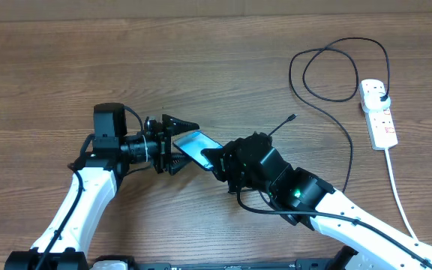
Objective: Plug charger to phone and switch on socket
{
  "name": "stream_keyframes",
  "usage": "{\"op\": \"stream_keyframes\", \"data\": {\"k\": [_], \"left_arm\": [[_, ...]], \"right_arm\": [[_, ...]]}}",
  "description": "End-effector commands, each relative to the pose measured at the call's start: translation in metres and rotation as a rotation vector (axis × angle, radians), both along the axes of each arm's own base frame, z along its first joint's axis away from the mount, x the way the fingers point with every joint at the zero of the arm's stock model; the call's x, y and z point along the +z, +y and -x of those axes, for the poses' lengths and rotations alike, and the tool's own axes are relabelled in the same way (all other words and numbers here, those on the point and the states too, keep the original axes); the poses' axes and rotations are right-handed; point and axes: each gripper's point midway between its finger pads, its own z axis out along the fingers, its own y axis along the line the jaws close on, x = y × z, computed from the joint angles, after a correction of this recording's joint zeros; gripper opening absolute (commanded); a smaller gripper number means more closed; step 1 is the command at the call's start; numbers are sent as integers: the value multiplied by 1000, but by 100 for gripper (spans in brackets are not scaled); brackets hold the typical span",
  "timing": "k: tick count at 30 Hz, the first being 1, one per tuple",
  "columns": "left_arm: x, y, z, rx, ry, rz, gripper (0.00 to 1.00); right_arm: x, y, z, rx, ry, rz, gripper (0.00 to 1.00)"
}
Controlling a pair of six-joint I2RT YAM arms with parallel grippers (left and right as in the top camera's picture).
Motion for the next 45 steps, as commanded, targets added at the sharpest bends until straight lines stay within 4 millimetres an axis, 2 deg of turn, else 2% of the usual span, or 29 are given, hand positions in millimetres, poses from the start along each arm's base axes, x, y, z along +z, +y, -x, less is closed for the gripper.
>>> {"op": "stream_keyframes", "data": {"k": [1,7,13,19,23,31,33,39,45], "left_arm": [[-7,-2,-2,41,78,-10,70],[-7,-2,-2,46,86,-11,46],[-8,-2,-3,51,85,-16,41],[-7,-3,-3,47,78,-16,31],[-8,-7,-1,36,77,-21,30],[-9,-8,-1,37,77,-31,12],[-9,-8,-1,37,77,-31,8],[-12,-6,-4,51,72,-48,5],[-18,-1,-9,63,5,-113,5]], "right_arm": [[13,5,2,3,21,-59,4],[13,6,2,-27,67,-89,4],[13,8,5,-30,100,-110,4],[22,12,3,-19,81,-143,4],[23,12,3,-18,77,-147,4],[22,12,3,-19,78,-146,4],[22,12,3,-19,78,-146,8],[16,10,5,-15,89,-118,27],[-18,-11,16,-55,187,20,41]]}}
